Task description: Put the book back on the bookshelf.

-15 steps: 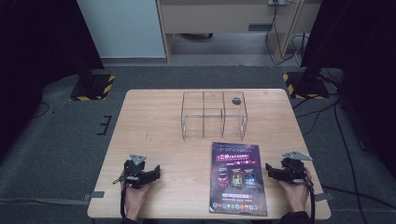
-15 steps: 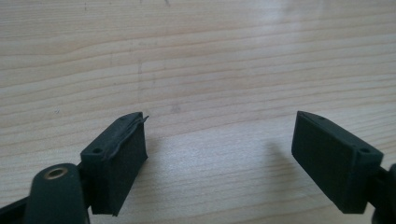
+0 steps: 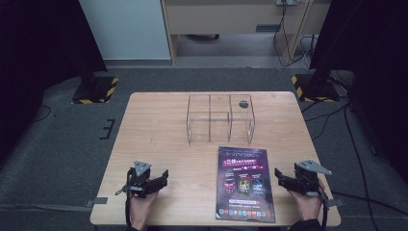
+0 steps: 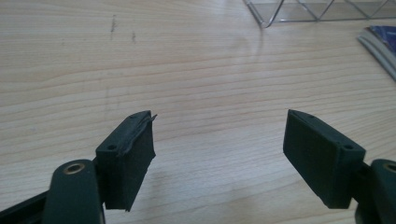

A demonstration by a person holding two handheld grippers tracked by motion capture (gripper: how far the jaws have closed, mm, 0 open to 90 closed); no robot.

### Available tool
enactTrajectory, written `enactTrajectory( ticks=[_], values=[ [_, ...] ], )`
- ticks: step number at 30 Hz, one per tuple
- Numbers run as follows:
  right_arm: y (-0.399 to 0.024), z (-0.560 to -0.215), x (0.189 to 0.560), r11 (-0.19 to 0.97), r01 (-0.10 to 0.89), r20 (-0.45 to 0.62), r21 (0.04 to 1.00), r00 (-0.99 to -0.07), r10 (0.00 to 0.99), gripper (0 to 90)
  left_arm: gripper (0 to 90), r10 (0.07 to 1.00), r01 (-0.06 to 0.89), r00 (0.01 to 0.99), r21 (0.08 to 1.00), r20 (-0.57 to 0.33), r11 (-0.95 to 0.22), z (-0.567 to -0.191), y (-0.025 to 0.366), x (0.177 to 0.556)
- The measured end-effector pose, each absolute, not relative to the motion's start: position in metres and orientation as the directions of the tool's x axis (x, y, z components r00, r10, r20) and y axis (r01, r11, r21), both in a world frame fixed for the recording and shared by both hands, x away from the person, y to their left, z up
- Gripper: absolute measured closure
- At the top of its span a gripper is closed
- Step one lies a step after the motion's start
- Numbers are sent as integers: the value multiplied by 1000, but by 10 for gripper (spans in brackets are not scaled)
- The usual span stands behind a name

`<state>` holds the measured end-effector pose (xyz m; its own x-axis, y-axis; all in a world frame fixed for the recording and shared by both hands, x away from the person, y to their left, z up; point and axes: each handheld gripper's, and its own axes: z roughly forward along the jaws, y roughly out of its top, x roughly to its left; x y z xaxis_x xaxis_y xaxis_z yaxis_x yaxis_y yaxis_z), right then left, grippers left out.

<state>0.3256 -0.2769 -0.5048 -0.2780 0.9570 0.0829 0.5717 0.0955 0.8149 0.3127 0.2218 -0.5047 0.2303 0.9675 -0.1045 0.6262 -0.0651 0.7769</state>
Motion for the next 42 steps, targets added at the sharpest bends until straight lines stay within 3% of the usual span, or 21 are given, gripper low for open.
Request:
enactTrajectory(
  ticks=[13, 42],
  values=[
    [-265, -500, 323, 114, 567, 90, 816, -319, 943, 198, 281, 940, 575, 317, 814, -127, -84, -495, 193, 303],
    [-244, -504, 318, 160, 559, 93, 814, -397, 913, 250, 298, 888, 572, 435, 807, -149, -145, -498, 122, 312]
  ],
)
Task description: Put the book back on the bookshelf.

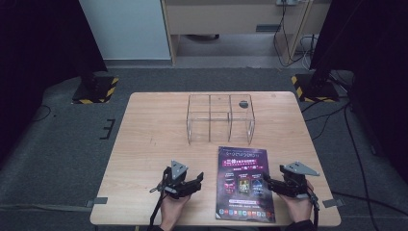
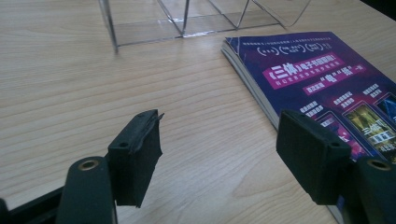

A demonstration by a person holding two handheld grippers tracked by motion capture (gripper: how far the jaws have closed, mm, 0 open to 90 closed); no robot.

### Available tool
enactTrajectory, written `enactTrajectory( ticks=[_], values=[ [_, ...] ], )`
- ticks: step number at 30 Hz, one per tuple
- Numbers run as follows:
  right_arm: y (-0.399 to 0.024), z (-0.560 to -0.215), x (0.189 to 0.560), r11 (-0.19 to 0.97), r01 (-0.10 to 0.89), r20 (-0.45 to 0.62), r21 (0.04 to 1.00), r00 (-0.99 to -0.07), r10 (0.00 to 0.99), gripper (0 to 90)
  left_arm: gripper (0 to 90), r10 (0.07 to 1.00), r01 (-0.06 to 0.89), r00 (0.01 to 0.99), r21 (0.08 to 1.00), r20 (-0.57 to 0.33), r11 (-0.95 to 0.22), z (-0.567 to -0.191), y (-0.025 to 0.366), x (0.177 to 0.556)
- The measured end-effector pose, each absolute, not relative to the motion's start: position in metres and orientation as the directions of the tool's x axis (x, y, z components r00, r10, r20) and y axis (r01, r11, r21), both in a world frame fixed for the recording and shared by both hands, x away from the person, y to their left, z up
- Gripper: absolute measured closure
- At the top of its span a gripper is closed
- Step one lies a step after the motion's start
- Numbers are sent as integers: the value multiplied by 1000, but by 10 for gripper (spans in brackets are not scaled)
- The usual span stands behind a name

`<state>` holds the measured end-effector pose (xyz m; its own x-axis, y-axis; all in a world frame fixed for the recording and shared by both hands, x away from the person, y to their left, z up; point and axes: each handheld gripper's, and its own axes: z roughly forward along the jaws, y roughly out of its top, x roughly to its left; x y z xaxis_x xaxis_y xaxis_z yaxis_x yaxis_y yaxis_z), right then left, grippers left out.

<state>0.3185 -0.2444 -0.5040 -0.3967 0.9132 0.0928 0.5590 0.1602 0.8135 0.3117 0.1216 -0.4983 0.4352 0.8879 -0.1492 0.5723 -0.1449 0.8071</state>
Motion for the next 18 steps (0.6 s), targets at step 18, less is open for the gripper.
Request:
enactTrajectory(
  ticks=[18],
  values=[
    [-235, -514, 314, 186, 576, 98, 796, -426, 899, 296, 322, 859, 586, 490, 787, -152, -195, -512, 75, 318]
  ],
)
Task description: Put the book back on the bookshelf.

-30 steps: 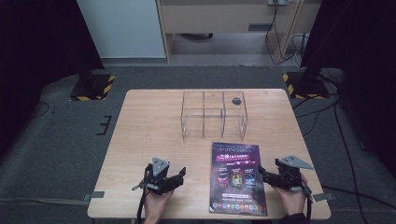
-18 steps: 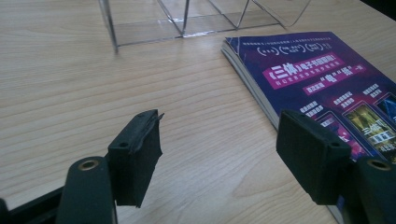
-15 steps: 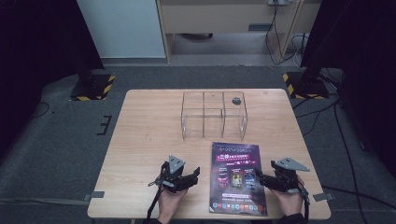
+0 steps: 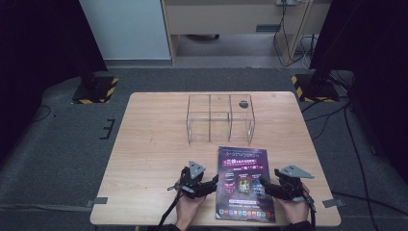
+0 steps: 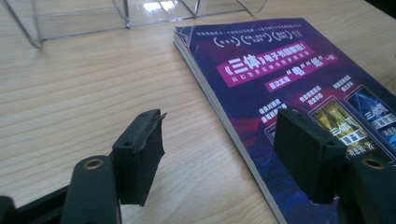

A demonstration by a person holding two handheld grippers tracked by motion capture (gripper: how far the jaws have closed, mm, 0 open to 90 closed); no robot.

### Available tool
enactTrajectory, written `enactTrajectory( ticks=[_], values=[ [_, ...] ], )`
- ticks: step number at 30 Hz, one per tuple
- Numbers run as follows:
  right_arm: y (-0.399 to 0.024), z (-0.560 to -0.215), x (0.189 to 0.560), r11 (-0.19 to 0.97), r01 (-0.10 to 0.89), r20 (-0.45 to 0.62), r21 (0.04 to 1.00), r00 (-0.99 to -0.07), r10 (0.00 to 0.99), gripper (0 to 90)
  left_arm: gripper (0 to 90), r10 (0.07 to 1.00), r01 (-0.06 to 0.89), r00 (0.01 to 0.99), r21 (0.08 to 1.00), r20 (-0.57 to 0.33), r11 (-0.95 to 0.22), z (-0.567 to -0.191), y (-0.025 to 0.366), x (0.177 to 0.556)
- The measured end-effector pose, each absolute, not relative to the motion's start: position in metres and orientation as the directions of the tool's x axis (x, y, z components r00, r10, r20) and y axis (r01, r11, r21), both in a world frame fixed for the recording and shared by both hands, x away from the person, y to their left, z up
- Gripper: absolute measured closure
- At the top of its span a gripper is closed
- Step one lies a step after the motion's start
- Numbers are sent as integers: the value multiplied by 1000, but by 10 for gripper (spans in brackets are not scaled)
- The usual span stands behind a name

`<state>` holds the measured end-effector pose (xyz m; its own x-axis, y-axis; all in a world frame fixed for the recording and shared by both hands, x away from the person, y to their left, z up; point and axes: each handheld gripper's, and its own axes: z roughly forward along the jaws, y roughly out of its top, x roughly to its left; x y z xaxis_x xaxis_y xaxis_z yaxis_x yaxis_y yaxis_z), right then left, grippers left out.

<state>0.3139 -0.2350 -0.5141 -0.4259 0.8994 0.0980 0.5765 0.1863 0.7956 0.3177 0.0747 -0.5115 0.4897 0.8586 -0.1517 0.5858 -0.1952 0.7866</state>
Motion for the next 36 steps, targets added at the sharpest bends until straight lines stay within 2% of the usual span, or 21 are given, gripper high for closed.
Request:
enactTrajectory(
  ticks=[21, 36],
  values=[
    [-230, -524, 315, 210, 612, 119, 763, -452, 884, 368, 404, 840, 644, 502, 737, -207, -203, -530, 47, 320],
    [-231, -531, 318, 199, 653, 139, 731, -428, 893, 361, 449, 841, 661, 480, 734, -251, -158, -532, 40, 320]
  ],
)
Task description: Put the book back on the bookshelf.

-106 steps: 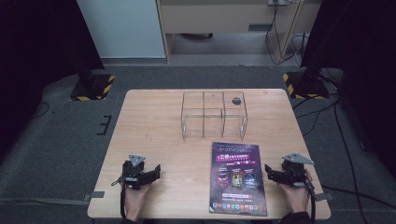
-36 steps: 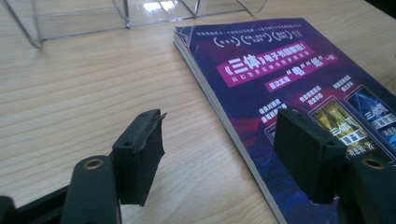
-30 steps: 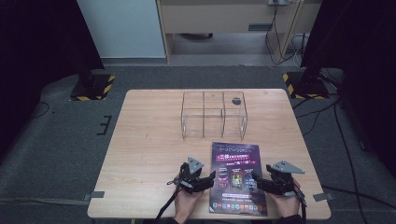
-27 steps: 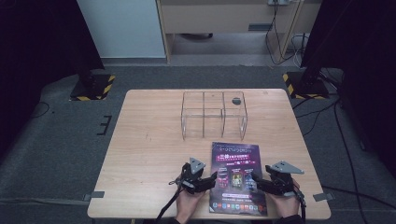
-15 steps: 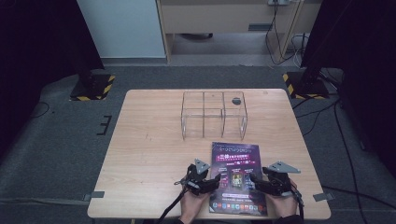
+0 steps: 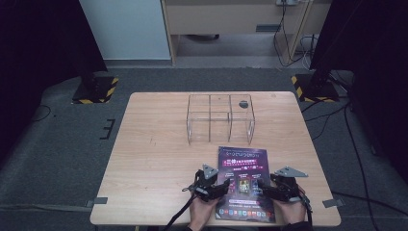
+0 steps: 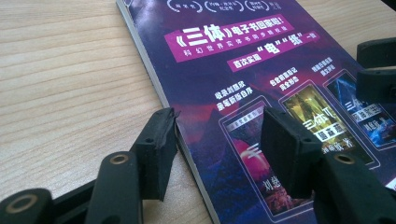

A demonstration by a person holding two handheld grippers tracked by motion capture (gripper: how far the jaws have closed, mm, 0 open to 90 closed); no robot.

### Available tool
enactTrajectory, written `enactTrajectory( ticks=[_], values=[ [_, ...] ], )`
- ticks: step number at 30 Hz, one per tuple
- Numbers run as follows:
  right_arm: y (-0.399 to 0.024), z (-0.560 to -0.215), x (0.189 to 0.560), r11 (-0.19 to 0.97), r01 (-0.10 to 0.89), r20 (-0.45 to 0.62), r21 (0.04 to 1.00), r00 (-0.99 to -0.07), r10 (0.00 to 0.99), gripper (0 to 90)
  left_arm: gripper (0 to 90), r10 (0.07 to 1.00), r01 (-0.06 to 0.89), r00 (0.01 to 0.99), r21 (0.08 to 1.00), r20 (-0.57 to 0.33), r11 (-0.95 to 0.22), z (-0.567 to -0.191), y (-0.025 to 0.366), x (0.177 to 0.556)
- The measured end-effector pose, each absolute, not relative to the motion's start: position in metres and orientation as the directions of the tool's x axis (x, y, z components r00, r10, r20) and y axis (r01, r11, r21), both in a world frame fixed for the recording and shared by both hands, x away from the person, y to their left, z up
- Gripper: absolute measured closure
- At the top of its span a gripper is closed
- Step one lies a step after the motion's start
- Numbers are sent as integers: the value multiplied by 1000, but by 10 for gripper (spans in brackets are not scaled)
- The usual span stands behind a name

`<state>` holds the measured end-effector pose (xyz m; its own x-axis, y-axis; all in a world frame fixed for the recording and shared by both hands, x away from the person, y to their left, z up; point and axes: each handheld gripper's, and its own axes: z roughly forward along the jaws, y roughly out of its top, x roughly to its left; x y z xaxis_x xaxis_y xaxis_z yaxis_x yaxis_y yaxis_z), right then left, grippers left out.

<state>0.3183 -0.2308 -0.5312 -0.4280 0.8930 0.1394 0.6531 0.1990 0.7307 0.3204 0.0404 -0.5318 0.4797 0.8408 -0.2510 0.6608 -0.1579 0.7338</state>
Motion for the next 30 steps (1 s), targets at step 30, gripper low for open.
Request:
enactTrajectory(
  ticks=[30],
  values=[
    [-234, -536, 317, 161, 622, 158, 766, -425, 891, 396, 406, 781, 657, 459, 754, -424, 23, -525, 47, 318]
  ],
)
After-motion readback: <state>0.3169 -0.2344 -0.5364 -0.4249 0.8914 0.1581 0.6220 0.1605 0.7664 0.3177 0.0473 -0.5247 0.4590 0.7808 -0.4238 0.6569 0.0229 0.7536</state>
